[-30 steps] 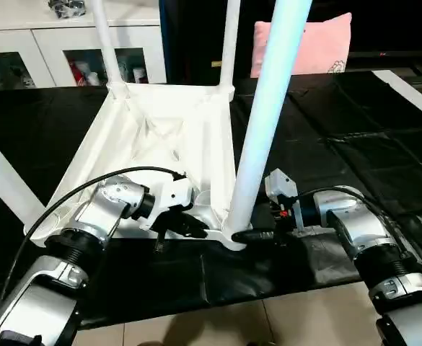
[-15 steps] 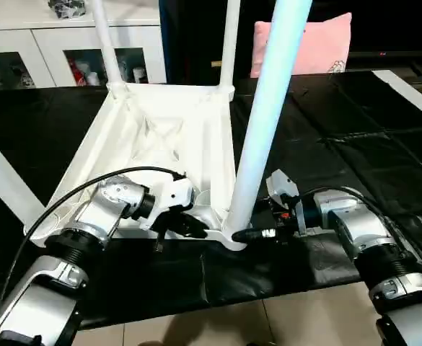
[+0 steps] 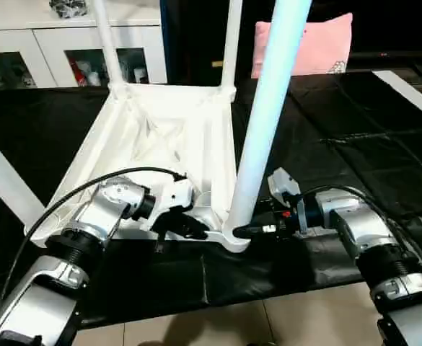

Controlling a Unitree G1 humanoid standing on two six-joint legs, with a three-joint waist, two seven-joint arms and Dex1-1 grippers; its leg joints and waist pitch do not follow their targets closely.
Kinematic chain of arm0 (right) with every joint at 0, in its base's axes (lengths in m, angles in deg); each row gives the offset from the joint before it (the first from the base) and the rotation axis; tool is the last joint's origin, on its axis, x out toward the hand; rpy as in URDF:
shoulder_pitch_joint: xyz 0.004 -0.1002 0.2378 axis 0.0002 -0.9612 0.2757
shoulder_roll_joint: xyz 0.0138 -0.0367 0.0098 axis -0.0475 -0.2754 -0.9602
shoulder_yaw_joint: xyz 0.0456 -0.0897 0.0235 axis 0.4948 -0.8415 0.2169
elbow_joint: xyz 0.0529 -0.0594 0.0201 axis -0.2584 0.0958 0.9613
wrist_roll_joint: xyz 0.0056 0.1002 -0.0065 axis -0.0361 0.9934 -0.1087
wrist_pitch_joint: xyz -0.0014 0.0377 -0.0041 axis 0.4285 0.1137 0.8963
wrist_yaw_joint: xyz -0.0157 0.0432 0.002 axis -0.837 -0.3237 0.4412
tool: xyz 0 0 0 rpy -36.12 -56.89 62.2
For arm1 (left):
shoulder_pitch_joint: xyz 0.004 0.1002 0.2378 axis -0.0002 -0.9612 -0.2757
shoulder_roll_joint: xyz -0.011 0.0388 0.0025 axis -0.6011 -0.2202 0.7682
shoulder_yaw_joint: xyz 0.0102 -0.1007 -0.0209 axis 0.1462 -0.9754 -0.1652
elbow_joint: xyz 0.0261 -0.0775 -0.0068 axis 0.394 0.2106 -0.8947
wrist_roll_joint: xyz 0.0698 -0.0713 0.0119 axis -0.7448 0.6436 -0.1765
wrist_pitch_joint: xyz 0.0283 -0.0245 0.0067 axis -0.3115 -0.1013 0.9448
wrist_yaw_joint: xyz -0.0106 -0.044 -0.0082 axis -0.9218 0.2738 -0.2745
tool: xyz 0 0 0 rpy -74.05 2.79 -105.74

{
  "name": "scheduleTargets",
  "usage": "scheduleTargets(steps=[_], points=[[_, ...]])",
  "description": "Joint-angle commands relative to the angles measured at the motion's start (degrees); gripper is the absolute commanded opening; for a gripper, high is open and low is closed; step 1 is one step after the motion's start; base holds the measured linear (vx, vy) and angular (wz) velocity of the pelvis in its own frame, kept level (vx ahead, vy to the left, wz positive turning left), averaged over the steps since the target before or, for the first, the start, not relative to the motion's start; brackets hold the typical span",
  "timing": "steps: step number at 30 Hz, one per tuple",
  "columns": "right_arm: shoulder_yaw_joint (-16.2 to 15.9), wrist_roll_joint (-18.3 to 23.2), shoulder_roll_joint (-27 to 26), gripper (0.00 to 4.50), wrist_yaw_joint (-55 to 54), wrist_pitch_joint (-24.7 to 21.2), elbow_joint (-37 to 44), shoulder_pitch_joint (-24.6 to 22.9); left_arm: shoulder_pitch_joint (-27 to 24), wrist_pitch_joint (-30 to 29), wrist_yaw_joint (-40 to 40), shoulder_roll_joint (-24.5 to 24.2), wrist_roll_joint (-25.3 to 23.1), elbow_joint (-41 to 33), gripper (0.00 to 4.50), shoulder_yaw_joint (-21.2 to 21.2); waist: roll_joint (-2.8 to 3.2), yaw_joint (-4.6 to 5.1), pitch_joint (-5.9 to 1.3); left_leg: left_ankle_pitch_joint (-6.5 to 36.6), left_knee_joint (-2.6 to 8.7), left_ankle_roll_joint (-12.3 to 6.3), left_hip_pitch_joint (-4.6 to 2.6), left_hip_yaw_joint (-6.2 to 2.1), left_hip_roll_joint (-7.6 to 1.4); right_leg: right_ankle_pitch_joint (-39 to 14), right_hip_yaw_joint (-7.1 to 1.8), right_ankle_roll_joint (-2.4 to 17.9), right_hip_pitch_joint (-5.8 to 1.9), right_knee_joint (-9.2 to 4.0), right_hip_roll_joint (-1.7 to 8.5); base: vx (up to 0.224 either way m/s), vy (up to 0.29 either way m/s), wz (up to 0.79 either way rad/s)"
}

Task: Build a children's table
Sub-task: Rotate leg to tighten

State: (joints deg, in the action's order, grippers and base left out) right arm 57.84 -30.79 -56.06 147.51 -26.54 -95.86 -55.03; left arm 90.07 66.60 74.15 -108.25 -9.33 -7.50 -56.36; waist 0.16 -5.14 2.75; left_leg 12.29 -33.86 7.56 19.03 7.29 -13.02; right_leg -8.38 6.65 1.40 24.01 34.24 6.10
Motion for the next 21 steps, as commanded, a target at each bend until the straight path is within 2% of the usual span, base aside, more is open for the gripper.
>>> scheduleTargets(steps=[1, 3, 4, 5, 6, 7, 8, 9, 10, 11, 12, 13, 14, 16, 17, 19, 21], points=[[-0.5, 1.3, -1.6, 2.04, -1.4, -2.1, 1.1, -1.2, -0.6, -1.3, -1.2, 0.8, -0.6, 0.1, 0.00, 0.7, 0.18, 0.38, -4.20, 5.4, 3.69, -4.52, 1.16, 2.21, 0.46, -10.0, -2.57, 13.8, -4.57, -2.89, 1.32, 0.000, 0.000, 0.00], [-0.2, 1.0, -2.3, 2.03, -3.6, -3.1, 1.0, -1.4, -0.5, -1.7, -2.7, 1.2, -0.5, 0.4, 0.00, 0.0, 0.19, 0.51, -4.01, 6.4, 3.83, -4.07, 1.16, 2.21, 0.46, -11.5, -2.56, 13.4, -4.51, -3.08, 1.30, 0.000, 0.000, 0.00], [0.1, -1.2, -4.3, 2.03, -10.4, -3.7, -0.2, -1.7, 0.1, -3.5, -7.4, 2.5, -0.6, 0.8, 0.00, -1.5, 0.25, 0.64, -3.86, 7.7, 3.87, -3.50, 1.15, 2.23, 0.58, -14.1, -2.53, 12.5, -4.46, -3.40, 1.31, 0.000, 0.000, 0.00], [0.1, -1.5, -4.6, 2.03, -11.3, -3.8, -0.4, -1.7, 0.2, -3.7, -8.0, 2.7, -0.6, 0.8, 0.00, -1.7, 0.34, 0.71, -3.74, 8.3, 3.94, -2.97, 1.13, 2.19, 0.61, -15.7, -2.53, 11.9, -4.39, -3.49, 1.35, 0.000, 0.000, 0.00], [1.0, -3.4, -7.7, 2.02, -20.2, -4.3, -2.4, -1.6, 0.8, -7.5, -14.0, 4.9, -0.3, 0.4, 0.00, -3.6, 0.40, 0.94, -3.38, 10.6, 4.11, -1.96, 0.95, 2.21, 0.85, -21.1, -2.37, 9.9, -4.23, -4.22, 1.35, 0.000, 0.000, 0.00], [1.5, -3.8, -8.8, 2.01, -23.0, -4.5, -3.1, -1.4, 0.9, -9.1, -15.8, 5.7, -0.1, 0.1, 0.00, -4.3, 0.29, 1.29, -3.27, 12.2, 4.22, -0.81, 0.87, 2.03, 1.12, -26.3, -2.05, 7.7, -4.26, -4.72, 1.39, 0.000, 0.000, 0.00], [1.9, -3.9, -9.6, 2.01, -24.9, -4.9, -3.6, -1.3, 0.9, -10.3, -17.0, 6.2, 0.1, -0.3, 0.00, -4.7, 0.23, 1.59, -3.18, 13.1, 4.18, -0.39, 0.80, 2.02, 1.23, -28.7, -1.91, 6.6, -4.15, -4.99, 1.38, -0.054, -0.010, -0.05], [2.3, -4.0, -10.4, 2.00, -26.7, -5.5, -4.2, -1.0, 0.9, -11.3, -18.7, 7.0, 0.3, -0.6, 0.00, -5.2, 0.06, 2.30, -3.16, 14.0, 4.15, -0.37, 1.13, 1.81, 1.50, -32.1, -1.56, 4.6, -4.29, -5.49, 1.35, 0.000, 0.000, 0.00], [2.6, -4.0, -11.1, 1.99, -28.3, -6.0, -4.7, -0.7, 1.0, -12.3, -20.3, 7.8, 0.4, -0.9, 0.00, -5.7, 0.15, 2.59, -3.14, 14.4, 4.13, -0.45, 1.18, 1.76, 1.54, -32.9, -1.40, 4.0, -4.26, -5.67, 1.30, 0.000, 0.000, 0.00], [3.6, -3.9, -13.1, 1.98, -32.3, -7.0, -6.4, 0.2, 1.1, -14.7, -23.9, 9.7, 0.7, -1.4, 0.00, -6.8, 0.22, 3.28, -3.20, 14.9, 4.09, -0.81, 1.03, 1.71, 1.54, -33.3, -1.20, 3.6, -4.09, -6.09, 1.26, 0.000, 0.000, 0.00], [3.8, -3.8, -13.4, 1.98, -32.9, -7.1, -6.7, 0.4, 1.1, -15.1, -24.4, 10.0, 0.7, -1.4, 0.00, -6.9, 0.32, 3.77, -3.11, 15.5, 3.99, -1.02, 1.05, 1.64, 1.61, -33.6, -0.93, 3.7, -3.89, -6.29, 1.16, 0.000, 0.000, 0.00], [5.2, -3.9, -17.3, 1.98, -41.2, -7.8, -10.8, 3.2, 1.8, -18.0, -31.6, 14.2, 0.8, -1.4, 0.00, -8.7, 0.20, 4.25, -3.12, 16.0, 3.90, -1.06, 1.13, 1.57, 1.72, -34.1, -0.64, 3.5, -3.83, -6.41, 1.09, 0.000, 0.000, 0.00], [5.7, -4.3, -18.5, 1.98, -44.0, -7.8, -12.1, 4.1, 2.0, -18.7, -33.6, 15.4, 0.8, -1.4, 0.00, -9.2, 0.36, 4.50, -3.13, 16.5, 3.74, -0.95, 0.99, 1.57, 1.78, -34.7, -0.45, 3.4, -3.63, -6.49, 1.10, 0.000, 0.000, 0.00], [6.8, -4.6, -20.8, 1.98, -48.8, -8.0, -14.5, 5.9, 2.7, -19.1, -38.1, 17.6, 0.7, -1.2, 0.00, -10.3, 0.26, 5.17, -3.03, 18.0, 3.36, -1.43, 0.56, 1.63, 2.15, -36.8, 0.24, 2.4, -3.17, -7.33, 0.90, 0.000, 0.000, 0.00], [7.3, -4.8, -21.9, 1.98, -51.3, -7.6, -16.2, 7.1, 3.1, -19.6, -39.7, 18.5, 0.8, -1.1, 0.00, -10.8, 0.34, 5.62, -3.30, 18.0, 3.52, -2.06, 0.94, 1.38, 2.06, -36.1, 0.56, 1.9, -3.64, -7.49, 1.05, 0.000, 0.000, 0.00], [7.6, -5.2, -22.8, 1.98, -53.0, -6.6, -17.4, 8.2, 3.3, -19.9, -40.5, 19.0, 0.6, -1.3, 0.00, -10.8, 0.48, 5.78, -3.47, 16.8, 3.92, -2.80, 1.44, 1.16, 1.74, -32.0, 0.13, 3.3, -3.85, -6.96, 1.10, 0.000, 0.000, 0.00], [7.9, -5.0, -23.2, 1.98, -53.4, -6.1, -17.5, 8.4, 3.4, -19.7, -40.4, 18.8, 0.2, -1.4, 0.00, -10.5, 0.46, 5.87, -3.51, 16.9, 3.98, -3.23, 1.23, 1.27, 1.64, -30.0, -0.22, 4.7, -3.56, -6.72, 1.07, 0.000, 0.000, 0.00]])
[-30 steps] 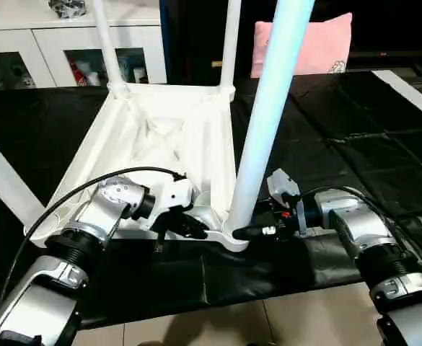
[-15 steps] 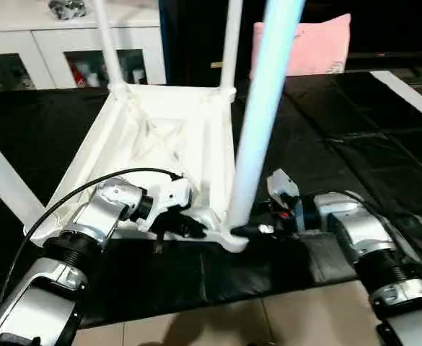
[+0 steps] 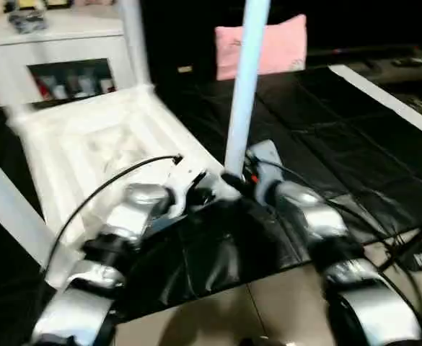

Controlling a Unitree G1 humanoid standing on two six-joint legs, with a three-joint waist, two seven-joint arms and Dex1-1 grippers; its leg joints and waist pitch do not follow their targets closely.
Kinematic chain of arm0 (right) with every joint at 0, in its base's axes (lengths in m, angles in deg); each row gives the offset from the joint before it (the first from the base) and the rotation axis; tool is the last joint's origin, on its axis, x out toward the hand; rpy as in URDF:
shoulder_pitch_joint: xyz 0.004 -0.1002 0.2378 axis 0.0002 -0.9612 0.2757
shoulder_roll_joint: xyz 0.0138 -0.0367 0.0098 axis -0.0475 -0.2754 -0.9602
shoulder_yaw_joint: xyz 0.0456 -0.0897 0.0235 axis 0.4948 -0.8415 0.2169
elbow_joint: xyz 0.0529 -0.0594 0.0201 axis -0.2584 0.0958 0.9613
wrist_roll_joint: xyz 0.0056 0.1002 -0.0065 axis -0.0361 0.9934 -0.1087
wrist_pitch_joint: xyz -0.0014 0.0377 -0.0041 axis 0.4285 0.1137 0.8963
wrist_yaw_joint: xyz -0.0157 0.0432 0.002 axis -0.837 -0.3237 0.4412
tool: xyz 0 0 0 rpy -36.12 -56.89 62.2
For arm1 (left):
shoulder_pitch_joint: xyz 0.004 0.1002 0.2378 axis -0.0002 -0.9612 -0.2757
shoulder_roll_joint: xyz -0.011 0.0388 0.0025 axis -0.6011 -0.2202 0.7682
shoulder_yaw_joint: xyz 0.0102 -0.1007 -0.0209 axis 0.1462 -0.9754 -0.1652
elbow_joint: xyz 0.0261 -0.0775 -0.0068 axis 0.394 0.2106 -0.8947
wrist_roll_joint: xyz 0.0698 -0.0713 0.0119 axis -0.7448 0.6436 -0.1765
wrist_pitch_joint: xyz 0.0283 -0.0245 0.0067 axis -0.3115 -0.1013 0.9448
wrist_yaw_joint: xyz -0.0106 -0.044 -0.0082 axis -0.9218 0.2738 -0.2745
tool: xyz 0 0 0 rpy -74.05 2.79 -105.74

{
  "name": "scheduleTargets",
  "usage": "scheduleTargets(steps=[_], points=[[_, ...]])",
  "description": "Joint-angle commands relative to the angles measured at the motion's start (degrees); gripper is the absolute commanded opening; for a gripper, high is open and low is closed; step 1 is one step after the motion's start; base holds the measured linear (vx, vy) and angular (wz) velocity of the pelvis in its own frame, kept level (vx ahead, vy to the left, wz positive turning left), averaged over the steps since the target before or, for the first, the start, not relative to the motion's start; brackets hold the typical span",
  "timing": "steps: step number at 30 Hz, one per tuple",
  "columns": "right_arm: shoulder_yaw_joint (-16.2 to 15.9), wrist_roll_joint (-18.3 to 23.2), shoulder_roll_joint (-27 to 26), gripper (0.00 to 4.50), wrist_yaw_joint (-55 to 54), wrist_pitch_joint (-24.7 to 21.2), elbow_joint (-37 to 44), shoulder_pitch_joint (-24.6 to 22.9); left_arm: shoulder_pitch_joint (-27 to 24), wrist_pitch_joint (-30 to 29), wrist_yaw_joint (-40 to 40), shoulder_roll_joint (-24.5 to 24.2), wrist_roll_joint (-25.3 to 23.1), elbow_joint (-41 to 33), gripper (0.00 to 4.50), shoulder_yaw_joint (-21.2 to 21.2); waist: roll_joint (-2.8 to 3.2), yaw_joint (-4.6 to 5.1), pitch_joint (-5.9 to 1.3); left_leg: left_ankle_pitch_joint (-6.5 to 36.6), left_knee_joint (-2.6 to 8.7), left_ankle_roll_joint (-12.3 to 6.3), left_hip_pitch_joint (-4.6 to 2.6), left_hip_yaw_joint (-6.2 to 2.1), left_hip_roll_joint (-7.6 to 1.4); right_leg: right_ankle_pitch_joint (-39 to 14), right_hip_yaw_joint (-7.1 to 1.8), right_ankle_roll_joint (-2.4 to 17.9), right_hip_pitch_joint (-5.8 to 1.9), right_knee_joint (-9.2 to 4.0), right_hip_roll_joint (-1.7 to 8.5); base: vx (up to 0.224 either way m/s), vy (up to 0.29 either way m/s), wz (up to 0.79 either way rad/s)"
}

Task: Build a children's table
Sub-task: Rotate leg to tighten

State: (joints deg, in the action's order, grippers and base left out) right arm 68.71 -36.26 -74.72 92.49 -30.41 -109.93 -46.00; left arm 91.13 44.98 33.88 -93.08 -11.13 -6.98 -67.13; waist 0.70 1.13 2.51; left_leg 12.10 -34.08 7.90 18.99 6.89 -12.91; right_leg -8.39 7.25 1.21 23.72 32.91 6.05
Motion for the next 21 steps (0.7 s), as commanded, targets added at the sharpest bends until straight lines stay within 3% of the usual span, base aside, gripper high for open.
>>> scheduleTargets(steps=[1, 4, 6, 7, 9, 10, 13, 15, 18, 21], points=[[-2.4, 0.8, -5.0, 2.32, 1.4, -2.0, -3.4, -0.4, 2.2, 1.9, -0.1, 3.4, 1.5, -2.2, 0.00, 0.5, 0.10, -0.30, -3.41, 15.9, 4.43, -4.08, 1.78, 1.58, 1.35, -26.4, -1.34, 6.7, -3.75, -4.64, 1.20, 0.000, 0.000, 0.00], [-0.9, 1.4, -5.0, 2.53, 1.6, -1.5, -3.4, -0.4, 1.4, 3.3, 0.6, 1.6, 0.1, -2.7, 0.00, 1.6, 0.38, -0.37, -3.51, 14.7, 4.42, -4.72, 1.60, 1.79, 1.13, -21.7, -1.83, 9.4, -3.69, -4.11, 1.22, 0.000, 0.000, 0.00], [-0.5, 1.9, -3.9, 2.73, 3.1, -0.1, -1.7, -1.6, 0.3, 5.7, 2.3, -0.4, -0.8, -3.2, 0.00, 2.8, 0.35, -0.48, -3.66, 14.0, 4.38, -4.97, 1.74, 1.84, 1.26, -21.1, -1.92, 9.9, -3.94, -3.95, 1.33, 0.000, 0.000, 0.00], [-0.6, 2.9, -2.5, 2.78, 6.0, 0.2, 2.1, -4.0, -0.5, 7.3, 4.7, -1.9, -0.7, -3.4, 0.00, 3.3, -0.10, -0.55, -3.74, 12.9, 4.33, -5.19, 1.88, 1.96, 1.23, -20.6, -2.00, 10.0, -4.03, -3.93, 1.33, 0.000, 0.000, 0.00], [-0.5, 3.9, -1.6, 3.01, 7.8, -0.5, 5.0, -5.6, -0.8, 8.4, 6.2, -2.8, -0.5, -3.3, 0.00, 3.5, 0.10, -0.95, -3.84, 10.6, 4.28, -6.01, 1.80, 1.99, 1.15, -18.0, -2.25, 10.5, -4.13, -3.67, 1.31, 0.000, 0.000, 0.00], [-0.6, 5.6, 0.4, 3.16, 11.2, -2.3, 10.5, -8.8, -1.1, 11.1, 9.0, -4.5, -0.7, -2.5, 0.00, 4.1, 0.21, -1.21, -4.00, 8.1, 4.29, -6.47, 1.92, 1.92, 1.09, -14.8, -2.32, 11.1, -4.42, -3.31, 1.20, 0.000, 0.000, 0.00], [-2.2, 7.6, 4.2, 3.22, 17.5, -4.5, 19.5, -13.9, -1.0, 15.0, 12.6, -6.7, -1.0, -0.7, 0.00, 4.8, 0.11, -1.95, -4.08, 6.1, 4.19, -7.14, 1.74, 2.12, 0.91, -11.6, -2.59, 12.2, -4.44, -2.87, 1.14, 0.000, 0.000, 0.00], [-3.1, 8.6, 6.7, 3.56, 20.9, -5.2, 24.1, -16.5, -0.7, 17.0, 14.7, -7.7, -1.1, 0.6, 0.00, 5.0, 0.06, -2.44, -3.87, 7.0, 4.32, -7.07, 1.61, 2.24, 0.85, -13.2, -2.62, 11.4, -4.42, -3.23, 1.05, 0.000, 0.000, 0.00], [-3.2, 9.2, 8.5, 3.61, 23.0, -5.5, 26.5, -17.8, -0.2, 18.4, 16.8, -8.4, -1.3, 1.9, 0.00, 5.5, -0.02, -2.97, -3.67, 9.0, 4.56, -5.31, 1.48, 2.37, 0.77, -17.6, -2.67, 10.0, -4.16, -3.57, 1.13, 0.000, 0.000, 0.00], [-3.0, 10.2, 12.3, 4.01, 26.0, -6.1, 32.0, -20.3, 1.2, 22.4, 21.6, -10.3, -2.2, 5.2, 0.00, 7.4, -0.22, -3.41, -3.54, 9.8, 4.58, -4.74, 1.24, 2.45, 0.96, -21.3, -2.70, 7.8, -4.01, -4.20, 1.04, 0.000, 0.000, 0.00]])
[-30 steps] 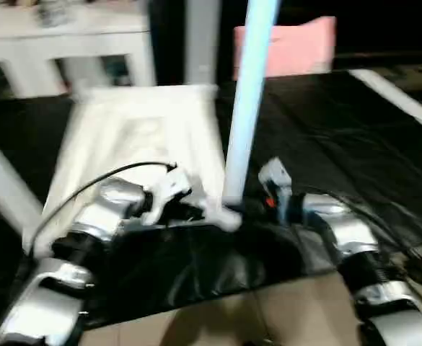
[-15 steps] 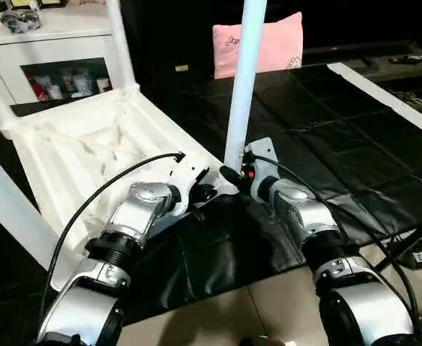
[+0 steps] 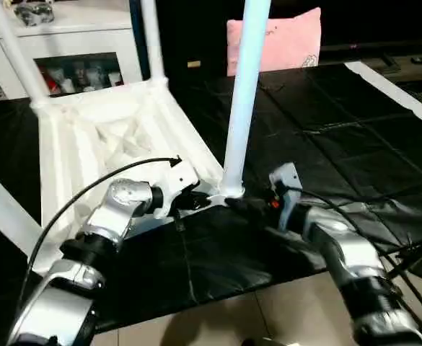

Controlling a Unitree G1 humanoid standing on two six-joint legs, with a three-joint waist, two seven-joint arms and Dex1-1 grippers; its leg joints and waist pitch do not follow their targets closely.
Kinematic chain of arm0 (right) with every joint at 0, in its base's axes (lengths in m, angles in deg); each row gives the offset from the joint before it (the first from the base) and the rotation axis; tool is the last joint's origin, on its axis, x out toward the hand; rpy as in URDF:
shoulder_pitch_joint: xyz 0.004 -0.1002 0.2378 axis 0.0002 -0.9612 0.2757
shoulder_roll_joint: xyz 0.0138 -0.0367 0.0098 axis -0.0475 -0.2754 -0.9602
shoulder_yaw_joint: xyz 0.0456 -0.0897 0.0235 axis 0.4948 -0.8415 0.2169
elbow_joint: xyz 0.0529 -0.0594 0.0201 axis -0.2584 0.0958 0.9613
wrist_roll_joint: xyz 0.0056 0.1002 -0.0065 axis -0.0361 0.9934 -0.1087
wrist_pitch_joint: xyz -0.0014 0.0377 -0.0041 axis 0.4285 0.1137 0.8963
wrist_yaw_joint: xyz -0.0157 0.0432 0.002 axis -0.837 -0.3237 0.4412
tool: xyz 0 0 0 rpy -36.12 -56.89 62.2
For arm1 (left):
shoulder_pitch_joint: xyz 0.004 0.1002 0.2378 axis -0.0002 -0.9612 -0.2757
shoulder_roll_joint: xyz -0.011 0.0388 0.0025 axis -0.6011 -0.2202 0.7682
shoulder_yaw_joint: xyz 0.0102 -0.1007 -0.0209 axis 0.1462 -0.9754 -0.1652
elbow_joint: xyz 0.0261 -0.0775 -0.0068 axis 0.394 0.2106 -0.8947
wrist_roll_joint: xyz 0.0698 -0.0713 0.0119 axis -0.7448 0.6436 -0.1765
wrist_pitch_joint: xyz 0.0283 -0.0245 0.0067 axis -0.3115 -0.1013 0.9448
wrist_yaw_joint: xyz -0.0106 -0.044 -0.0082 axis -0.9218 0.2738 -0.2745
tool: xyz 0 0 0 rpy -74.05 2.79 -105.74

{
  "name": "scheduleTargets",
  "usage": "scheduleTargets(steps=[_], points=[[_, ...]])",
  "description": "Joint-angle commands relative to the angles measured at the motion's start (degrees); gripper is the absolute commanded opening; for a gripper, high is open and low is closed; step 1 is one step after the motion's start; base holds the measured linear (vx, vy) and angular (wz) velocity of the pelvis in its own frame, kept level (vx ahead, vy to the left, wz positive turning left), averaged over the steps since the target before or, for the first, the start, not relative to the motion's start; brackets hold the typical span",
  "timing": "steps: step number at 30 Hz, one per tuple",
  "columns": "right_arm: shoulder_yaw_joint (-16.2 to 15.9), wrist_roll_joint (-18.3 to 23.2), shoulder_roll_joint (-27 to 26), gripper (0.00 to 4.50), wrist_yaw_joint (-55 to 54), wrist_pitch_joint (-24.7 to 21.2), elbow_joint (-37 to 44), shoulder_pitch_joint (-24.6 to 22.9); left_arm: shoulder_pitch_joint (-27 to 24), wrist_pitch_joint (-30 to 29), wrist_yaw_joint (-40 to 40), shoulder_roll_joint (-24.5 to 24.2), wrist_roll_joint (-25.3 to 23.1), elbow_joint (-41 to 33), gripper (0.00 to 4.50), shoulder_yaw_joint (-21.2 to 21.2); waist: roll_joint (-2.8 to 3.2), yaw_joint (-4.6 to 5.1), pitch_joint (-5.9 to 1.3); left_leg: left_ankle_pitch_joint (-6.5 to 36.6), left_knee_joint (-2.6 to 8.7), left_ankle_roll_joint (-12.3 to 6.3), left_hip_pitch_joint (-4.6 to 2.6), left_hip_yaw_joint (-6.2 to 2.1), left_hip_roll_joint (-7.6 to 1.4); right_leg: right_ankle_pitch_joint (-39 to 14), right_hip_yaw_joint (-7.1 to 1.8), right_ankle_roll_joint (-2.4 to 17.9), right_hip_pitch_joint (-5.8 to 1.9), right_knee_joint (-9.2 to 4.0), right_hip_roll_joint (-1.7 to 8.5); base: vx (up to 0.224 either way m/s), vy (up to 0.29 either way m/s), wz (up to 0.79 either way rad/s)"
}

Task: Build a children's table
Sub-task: Rotate leg to tighten

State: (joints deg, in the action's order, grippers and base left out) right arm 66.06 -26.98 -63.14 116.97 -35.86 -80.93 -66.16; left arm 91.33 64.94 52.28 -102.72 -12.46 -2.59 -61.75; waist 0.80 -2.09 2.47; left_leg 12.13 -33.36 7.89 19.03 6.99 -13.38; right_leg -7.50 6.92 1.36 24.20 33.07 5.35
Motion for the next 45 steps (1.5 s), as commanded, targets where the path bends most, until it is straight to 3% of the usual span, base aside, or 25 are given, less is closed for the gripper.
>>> scheduleTargets(steps=[1, 3, 5, 6, 7, 9, 14, 15, 16, 17, 19, 23, 26, 27, 28, 31, 33, 34, 35, 37, 38, 39, 40, 43, 45], points=[[0.3, 1.4, 2.4, 4.04, 2.5, -0.9, 5.7, -1.3, 2.0, 4.2, 5.1, -1.3, -1.0, 2.9, 0.00, 2.4, -0.38, -0.45, -3.42, 9.6, 3.86, -4.96, 1.02, 2.43, 1.44, -22.5, -2.44, 7.2, -4.23, -4.58, 1.67, 0.000, 0.000, 0.00], [0.6, 1.9, 3.5, 4.27, 3.2, -1.4, 7.5, -2.1, 2.8, 5.2, 5.8, -1.5, -1.1, 4.4, 0.00, 2.3, -0.37, -0.56, -3.49, 9.1, 3.94, -4.50, 1.25, 2.35, 1.26, -22.1, -2.47, 7.3, -4.39, -4.17, 1.83, 0.000, 0.000, 0.00], [1.0, 2.8, 5.5, 4.45, 4.0, -2.6, 11.0, -3.8, 4.0, 6.6, 7.1, -1.7, -0.9, 6.7, 0.00, 1.9, -0.43, -1.13, -3.54, 8.6, 3.82, -4.66, 0.93, 2.51, 1.36, -21.7, -2.54, 6.9, -4.34, -4.36, 1.67, 0.000, 0.000, 0.00], [1.3, 3.2, 6.2, 4.48, 4.2, -3.2, 12.5, -4.5, 4.4, 7.0, 7.4, -1.9, -0.9, 7.5, 0.00, 1.8, -0.37, -1.24, -3.59, 7.8, 3.95, -4.57, 1.19, 2.37, 1.20, -20.3, -2.60, 7.2, -4.55, -4.07, 1.74, 0.000, 0.000, 0.00], [1.7, 3.6, 6.8, 4.48, 4.2, -4.1, 14.2, -5.5, 4.9, 7.9, 7.7, -2.0, -0.9, 8.7, 0.00, 1.5, 0.07, -1.32, -3.74, 7.2, 3.89, -4.35, 1.15, 2.32, 1.10, -18.3, -2.64, 8.1, -4.53, -3.72, 1.87, 0.000, 0.000, 0.00], [2.0, 3.7, 7.2, 4.48, 3.5, -4.7, 15.6, -6.5, 5.2, 8.8, 7.6, -2.3, -1.0, 9.6, 0.00, 1.3, -0.12, -1.36, -3.73, 7.1, 3.84, -4.23, 1.21, 2.38, 1.21, -16.7, -2.63, 8.6, -4.67, -3.69, 1.71, 0.000, 0.000, 0.00], [3.7, 2.5, 6.3, 4.48, -3.0, -5.4, 19.5, -9.4, 4.3, 8.6, 7.0, -2.2, 2.8, 9.4, 0.00, -2.1, -0.22, -1.44, -3.60, 7.9, 3.87, -3.20, 1.21, 2.52, 1.42, -19.7, -2.53, 7.8, -4.60, -4.05, 1.81, 0.000, 0.000, 0.00], [4.0, 3.7, 6.0, 4.49, -3.3, -6.9, 20.7, -10.1, 3.8, 7.7, 6.5, -2.0, 4.1, 8.6, 0.27, -3.5, -0.16, -1.47, -3.55, 8.3, 3.89, -3.16, 1.25, 2.49, 1.44, -20.5, -2.51, 7.5, -4.66, -4.14, 1.80, 0.000, 0.000, 0.00], [5.0, 4.3, 5.1, 4.50, -5.7, -8.3, 22.6, -11.2, 2.1, 4.5, 6.4, -1.6, 7.8, 5.5, 0.55, -6.4, -0.18, -1.43, -3.59, 8.1, 4.02, -2.99, 1.32, 2.39, 1.23, -20.0, -2.57, 7.5, -4.84, -3.94, 1.90, 0.000, 0.000, 0.00], [5.0, 4.3, 5.1, 4.50, -5.7, -8.3, 22.6, -11.2, 2.1, 4.4, 6.4, -1.6, 7.8, 5.5, 0.55, -6.5, -0.15, -1.42, -3.60, 7.8, 3.97, -3.00, 1.38, 2.41, 1.25, -19.5, -2.58, 7.8, -4.82, -3.85, 1.92, 0.000, 0.000, 0.00], [5.7, 2.1, 3.9, 4.50, -10.4, -8.6, 23.1, -12.0, -1.9, 1.1, 4.4, -1.1, 12.3, -1.3, 0.61, -10.2, 0.06, -1.18, -3.60, 8.4, 4.06, -2.22, 1.36, 2.32, 0.88, -18.7, -2.52, 9.0, -4.52, -3.54, 2.03, 0.000, 0.000, 0.00], [6.5, 2.3, 2.2, 4.50, -14.1, -9.7, 23.8, -12.8, -7.6, -2.5, 0.2, -0.4, 15.5, -10.8, 0.99, -13.1, -0.16, -1.00, -3.29, 10.6, 4.08, -2.55, 1.14, 2.58, 1.20, -22.6, -2.29, 7.4, -4.18, -4.34, 1.71, 0.000, 0.000, 0.00], [4.9, -0.7, 1.3, 4.50, -17.1, -7.5, 25.5, -14.5, -14.3, -7.6, -7.1, 1.7, 18.2, -22.1, 1.38, -16.8, -0.07, -0.85, -3.21, 10.2, 4.13, -2.49, 1.33, 2.52, 0.89, -22.8, -2.33, 6.5, -4.11, -4.21, 1.77, 0.000, 0.000, 0.00], [4.4, -1.1, 0.7, 4.50, -17.9, -6.3, 26.4, -15.2, -17.1, -9.2, -10.1, 2.7, 18.2, -26.8, 1.43, -17.5, -0.72, -0.76, -3.24, 10.0, 4.10, -2.67, 1.41, 2.60, 0.93, -23.3, -2.30, 6.1, -4.14, -4.22, 1.72, 0.000, 0.000, 0.00], [4.4, -1.1, 0.7, 4.50, -17.9, -6.3, 26.4, -15.2, -17.1, -9.2, -10.1, 2.7, 18.2, -26.8, 1.48, -17.5, -0.43, -0.66, -3.11, 10.3, 4.16, -2.84, 1.42, 2.62, 0.87, -24.1, -2.32, 5.7, -3.95, -4.41, 1.68, 0.000, 0.000, 0.00], [3.5, -2.0, -1.4, 4.50, -20.7, -4.5, 28.5, -17.6, -24.0, -11.5, -18.5, 5.3, 16.7, -36.8, 1.79, -19.2, -0.67, -0.42, -2.90, 11.3, 4.18, -3.00, 1.58, 2.58, 0.85, -25.8, -2.22, 4.4, -3.87, -4.64, 1.65, 0.000, 0.000, 0.00], [3.2, -2.2, -2.1, 4.50, -22.0, -4.8, 29.0, -18.4, -26.1, -12.3, -21.9, 6.3, 15.5, -39.5, 1.82, -19.7, -0.58, -0.04, -2.71, 12.8, 4.19, -3.07, 1.52, 2.59, 1.17, -28.9, -1.99, 2.7, -3.53, -5.24, 1.26, 0.000, 0.000, 0.00], [2.0, -3.7, -2.0, 4.50, -23.3, -4.9, 28.5, -19.1, -30.2, -12.5, -28.5, 8.9, 13.4, -44.0, 1.98, -21.0, -0.04, 0.18, -2.62, 14.0, 4.24, -2.57, 1.60, 2.42, 1.00, -29.6, -1.89, 2.1, -3.58, -5.21, 1.25, 0.000, 0.000, 0.00], [0.3, -7.2, -0.5, 4.50, -24.2, -3.1, 27.8, -19.5, -34.0, -11.5, -34.0, 11.6, 11.3, -46.8, 2.12, -22.3, -0.26, 0.49, -2.45, 14.9, 4.10, -2.60, 1.70, 2.50, 1.25, -30.8, -1.59, 1.2, -3.55, -5.86, 1.06, 0.000, 0.000, 0.00], [-0.4, -8.5, -0.2, 4.50, -24.6, -2.3, 27.6, -19.6, -35.1, -11.2, -35.2, 12.0, 10.8, -47.5, 2.12, -22.6, -0.53, 0.54, -2.59, 15.4, 3.84, -2.92, 1.65, 2.52, 1.71, -33.0, -1.43, -0.4, -3.36, -6.17, 0.92, 0.000, 0.000, 0.00], [-0.4, -7.8, -0.3, 4.50, -24.0, -2.4, 27.7, -19.9, -36.5, -11.6, -35.5, 12.1, 10.8, -48.9, 2.30, -22.1, -1.03, 0.64, -2.64, 15.2, 3.85, -3.16, 1.84, 2.50, 1.75, -33.1, -1.42, -0.9, -3.42, -6.25, 0.84, 0.000, 0.000, 0.00], [-0.4, -7.1, -0.4, 4.50, -23.5, -2.7, 27.6, -20.1, -37.4, -11.8, -35.5, 12.0, 11.0, -49.9, 2.30, -21.8, -1.00, 0.60, -2.47, 16.1, 3.83, -3.40, 1.63, 2.48, 1.81, -34.6, -1.28, -1.8, -3.07, -6.63, 0.78, 0.000, 0.000, 0.00], [-0.1, -5.6, -0.7, 4.50, -22.7, -3.5, 27.6, -20.4, -39.5, -13.0, -35.1, 11.0, 10.0, -51.7, 2.51, -20.3, -1.69, 0.63, -2.47, 16.5, 3.90, -3.59, 1.70, 2.35, 1.66, -34.7, -1.20, -2.2, -3.08, -6.67, 0.84, 0.000, 0.000, 0.00], [-0.2, -4.5, -0.8, 4.50, -21.2, -3.1, 27.4, -20.5, -40.8, -13.8, -33.8, 9.9, 10.6, -52.7, 2.73, -19.9, -1.29, 0.58, -2.31, 17.8, 4.18, -3.69, 1.48, 2.12, 1.38, -33.7, -1.37, -1.8, -2.87, -6.53, 0.87, 0.000, 0.000, 0.00], [-1.3, -3.7, -0.6, 4.50, -19.7, -1.4, 27.6, -20.9, -42.4, -13.9, -32.9, 9.0, 11.8, -54.4, 2.81, -20.4, -1.07, 0.53, -2.39, 17.5, 4.46, -3.74, 1.59, 1.96, 1.05, -31.2, -1.54, -0.6, -3.16, -6.15, 1.01, 0.000, 0.000, 0.00]])
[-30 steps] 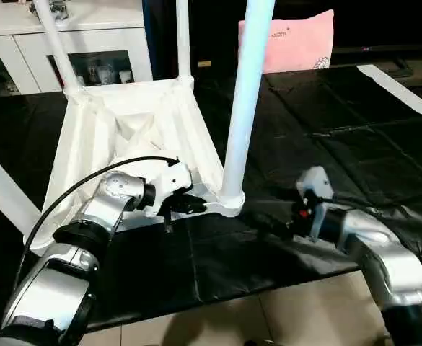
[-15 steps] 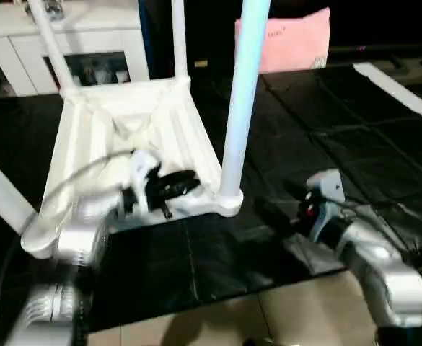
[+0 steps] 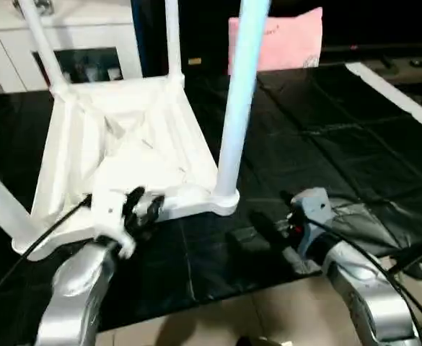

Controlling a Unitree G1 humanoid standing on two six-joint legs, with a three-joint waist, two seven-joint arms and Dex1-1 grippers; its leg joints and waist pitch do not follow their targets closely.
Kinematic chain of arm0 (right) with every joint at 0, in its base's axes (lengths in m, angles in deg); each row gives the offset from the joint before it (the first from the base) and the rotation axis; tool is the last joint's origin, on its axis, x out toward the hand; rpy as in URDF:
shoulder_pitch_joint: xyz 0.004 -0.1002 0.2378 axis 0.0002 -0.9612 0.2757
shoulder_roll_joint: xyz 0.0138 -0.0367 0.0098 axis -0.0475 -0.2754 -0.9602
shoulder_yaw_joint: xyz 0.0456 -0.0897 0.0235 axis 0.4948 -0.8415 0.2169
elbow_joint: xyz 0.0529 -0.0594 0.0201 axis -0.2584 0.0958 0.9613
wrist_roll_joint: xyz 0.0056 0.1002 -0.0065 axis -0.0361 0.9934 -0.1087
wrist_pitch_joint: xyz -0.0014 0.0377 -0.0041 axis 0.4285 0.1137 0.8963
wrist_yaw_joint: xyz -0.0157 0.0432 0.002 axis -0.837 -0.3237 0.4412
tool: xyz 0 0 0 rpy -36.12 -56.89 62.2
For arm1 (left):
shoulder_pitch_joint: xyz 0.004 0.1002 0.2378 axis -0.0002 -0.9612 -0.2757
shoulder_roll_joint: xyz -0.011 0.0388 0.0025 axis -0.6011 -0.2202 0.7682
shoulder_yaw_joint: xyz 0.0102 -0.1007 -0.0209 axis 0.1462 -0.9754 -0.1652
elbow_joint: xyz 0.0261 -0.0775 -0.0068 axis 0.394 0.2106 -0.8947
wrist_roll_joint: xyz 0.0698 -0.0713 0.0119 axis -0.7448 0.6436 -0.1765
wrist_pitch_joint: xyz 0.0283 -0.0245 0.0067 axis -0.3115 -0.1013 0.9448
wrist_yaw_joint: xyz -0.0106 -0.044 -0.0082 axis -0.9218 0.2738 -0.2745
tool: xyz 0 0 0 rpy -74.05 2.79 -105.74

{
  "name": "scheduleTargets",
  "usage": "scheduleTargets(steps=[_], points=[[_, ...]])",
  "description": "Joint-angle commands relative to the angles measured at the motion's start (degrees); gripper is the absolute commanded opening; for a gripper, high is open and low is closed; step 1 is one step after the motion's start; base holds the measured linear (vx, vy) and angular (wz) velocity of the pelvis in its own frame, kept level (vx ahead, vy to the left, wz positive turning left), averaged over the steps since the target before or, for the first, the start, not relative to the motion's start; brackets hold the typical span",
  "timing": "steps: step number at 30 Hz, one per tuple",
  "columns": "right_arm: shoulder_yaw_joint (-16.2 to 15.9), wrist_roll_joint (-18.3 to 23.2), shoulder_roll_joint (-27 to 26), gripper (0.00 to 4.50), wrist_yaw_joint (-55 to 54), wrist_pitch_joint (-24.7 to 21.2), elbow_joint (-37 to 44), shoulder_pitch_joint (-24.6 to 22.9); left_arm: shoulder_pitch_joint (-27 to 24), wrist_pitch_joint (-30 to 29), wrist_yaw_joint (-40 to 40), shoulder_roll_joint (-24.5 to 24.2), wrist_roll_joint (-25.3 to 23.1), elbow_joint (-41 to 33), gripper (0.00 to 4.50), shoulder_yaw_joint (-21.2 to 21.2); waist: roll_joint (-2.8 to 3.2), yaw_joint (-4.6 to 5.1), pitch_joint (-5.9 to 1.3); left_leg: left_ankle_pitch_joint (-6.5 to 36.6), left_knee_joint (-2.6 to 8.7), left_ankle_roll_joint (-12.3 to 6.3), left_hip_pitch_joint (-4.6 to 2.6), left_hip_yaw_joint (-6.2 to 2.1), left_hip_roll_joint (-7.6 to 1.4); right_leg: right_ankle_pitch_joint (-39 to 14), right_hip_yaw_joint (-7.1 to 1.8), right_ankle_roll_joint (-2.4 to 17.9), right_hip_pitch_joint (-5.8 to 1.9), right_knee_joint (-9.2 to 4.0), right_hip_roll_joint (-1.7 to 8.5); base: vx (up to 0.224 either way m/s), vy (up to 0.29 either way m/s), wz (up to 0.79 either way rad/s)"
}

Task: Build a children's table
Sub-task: Rotate leg to tighten

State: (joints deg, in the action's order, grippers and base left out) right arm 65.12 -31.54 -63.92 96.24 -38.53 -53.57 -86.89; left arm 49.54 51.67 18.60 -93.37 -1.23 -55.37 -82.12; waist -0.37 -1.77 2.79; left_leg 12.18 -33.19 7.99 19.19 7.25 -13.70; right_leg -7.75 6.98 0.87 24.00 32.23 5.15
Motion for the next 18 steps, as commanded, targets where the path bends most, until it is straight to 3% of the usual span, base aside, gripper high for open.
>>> scheduleTargets(steps=[1, 6, 9, 10, 11, 12, 13, 14, 15, 16, 17, 18], points=[[-0.8, 0.7, 0.2, 4.50, 1.1, 2.1, 0.3, -0.2, -1.0, -0.5, 0.4, -0.4, 0.1, -1.9, 2.90, -0.3, 0.19, 0.18, -2.71, 17.0, 4.37, -3.87, 1.42, 1.73, 1.24, -29.4, -1.74, 0.7, -3.00, -5.16, 1.21, 0.000, 0.000, 0.00], [0.5, -0.1, -1.3, 4.50, -2.2, 2.4, -0.4, 0.7, -0.6, -0.9, -4.7, 1.1, -1.7, -2.3, 3.30, 0.0, -0.07, 0.02, -2.79, 15.6, 4.42, -3.75, 1.50, 1.85, 1.22, -26.4, -2.17, 2.3, -3.23, -4.59, 1.18, 0.000, 0.000, 0.00], [0.2, -0.5, -1.2, 4.50, -2.4, 1.5, -0.4, 0.8, -0.3, -0.6, -6.8, 1.8, -2.4, -1.9, 3.44, 0.0, 0.21, -0.06, -2.92, 15.0, 4.35, -3.57, 1.51, 1.82, 1.26, -25.5, -2.25, 2.5, -3.39, -4.43, 1.27, 0.000, 0.000, 0.00], [-1.2, -2.1, -0.2, 4.50, -2.0, 3.8, -1.0, 0.5, -0.6, -1.2, -7.6, 1.7, -3.2, -2.0, 3.53, 0.4, 0.87, -0.50, -2.99, 13.3, 4.83, -7.74, 4.25, -1.31, 2.12, -21.4, 0.67, 3.7, -5.80, -3.56, 2.47, 0.000, 0.000, 0.00], [-1.2, -2.1, -0.2, 4.50, -2.0, 3.8, -1.0, 0.5, -0.6, -1.2, -7.6, 1.7, -3.2, -2.0, 3.64, 0.4, 0.79, -0.01, -2.82, 12.3, 4.38, -9.09, 4.47, -1.89, 2.36, -20.1, 0.92, 4.3, -5.67, -3.56, 2.75, 0.000, -0.019, 0.34], [-1.5, -2.2, -0.1, 4.50, -1.9, 4.3, -1.1, 0.2, -1.0, -0.8, -7.5, 1.8, -3.1, -2.3, 3.73, 0.6, 1.49, 0.35, -2.65, 11.3, 4.00, -9.48, 4.96, -3.06, 2.20, -19.0, 1.85, 6.2, -6.15, -3.22, 2.72, 0.006, -0.026, 0.50], [-1.7, -2.1, -0.1, 4.50, -1.8, 4.7, -1.1, -0.1, -1.2, -0.5, -7.5, 2.0, -2.7, -2.4, 3.77, 0.5, 1.92, 0.40, -2.65, 11.9, 4.05, -8.65, 5.04, -3.75, 1.87, -18.0, 2.28, 6.8, -6.31, -2.92, 2.32, 0.006, -0.026, 0.50], [-1.5, -1.7, -0.3, 4.50, -1.8, 4.8, -1.1, -0.4, -1.4, -1.0, -7.8, 2.5, -1.9, -2.5, 3.80, 0.2, 2.62, 1.13, -2.55, 16.1, 5.28, -7.54, 5.16, -6.81, 0.32, -14.1, 3.23, 9.3, -6.60, -0.99, 0.75, 0.007, -0.042, 0.42], [-1.3, -1.3, -0.4, 4.50, -1.8, 4.8, -1.0, -0.5, -1.5, -1.4, -7.9, 2.9, -1.3, -2.5, 3.80, 0.0, 3.25, 1.10, -2.59, 17.3, 6.26, -8.38, 3.86, -8.67, -0.70, -13.0, 3.28, 11.0, -5.86, 0.29, -0.54, 0.015, -0.099, 0.45], [-0.7, -0.4, -0.6, 4.50, -1.4, 5.0, -0.6, -0.9, -1.7, -1.0, -8.4, 3.2, -0.9, -2.3, 4.06, -0.4, 3.04, 1.75, -2.16, 16.1, 6.13, -12.19, 3.24, -10.25, -0.53, -12.1, 2.41, 15.0, -4.99, 1.60, -1.15, 0.015, -0.099, 0.45], [0.0, 0.9, -0.9, 4.50, -1.0, 4.6, -0.2, -1.2, -2.0, -0.6, -8.4, 2.8, -1.3, -2.2, 4.06, -0.2, 3.09, 2.21, -2.41, 15.4, 5.70, -12.92, 0.36, -8.06, -3.81, -11.4, 0.85, 16.4, -2.86, 1.55, -0.65, 0.077, -0.131, 0.49], [0.0, 1.0, -0.9, 4.50, -0.9, 4.6, -0.2, -1.2, -2.1, -0.5, -8.4, 2.8, -1.3, -2.2, 4.15, -0.1, 1.86, 1.57, -1.46, 13.9, 3.64, -14.37, 2.34, -4.55, -1.39, -9.6, -1.16, 17.6, -3.62, -0.27, 1.45, 0.049, -0.076, 0.26]])
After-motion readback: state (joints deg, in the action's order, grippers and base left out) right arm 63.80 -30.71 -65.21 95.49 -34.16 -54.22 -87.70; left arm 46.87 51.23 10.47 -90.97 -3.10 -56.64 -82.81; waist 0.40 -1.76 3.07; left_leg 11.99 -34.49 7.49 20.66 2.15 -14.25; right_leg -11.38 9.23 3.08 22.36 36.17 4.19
